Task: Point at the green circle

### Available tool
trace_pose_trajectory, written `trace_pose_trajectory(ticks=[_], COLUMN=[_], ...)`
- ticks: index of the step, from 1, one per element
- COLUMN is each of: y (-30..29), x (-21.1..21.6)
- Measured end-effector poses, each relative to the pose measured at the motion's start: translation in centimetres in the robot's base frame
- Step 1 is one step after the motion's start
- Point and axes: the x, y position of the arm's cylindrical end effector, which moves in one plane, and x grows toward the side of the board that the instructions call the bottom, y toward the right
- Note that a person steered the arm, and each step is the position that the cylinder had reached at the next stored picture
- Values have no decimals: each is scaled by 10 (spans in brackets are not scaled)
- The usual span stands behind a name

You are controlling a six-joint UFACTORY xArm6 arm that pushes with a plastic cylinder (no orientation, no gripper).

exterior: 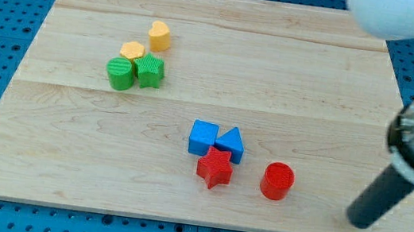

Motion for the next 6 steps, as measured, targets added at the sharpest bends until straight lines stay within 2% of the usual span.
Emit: trace_pose_trajectory(ticks=[2,3,4,5,6], y=[-89,-103,-77,-114,-178], x=[-36,-54,-69,-124,-162])
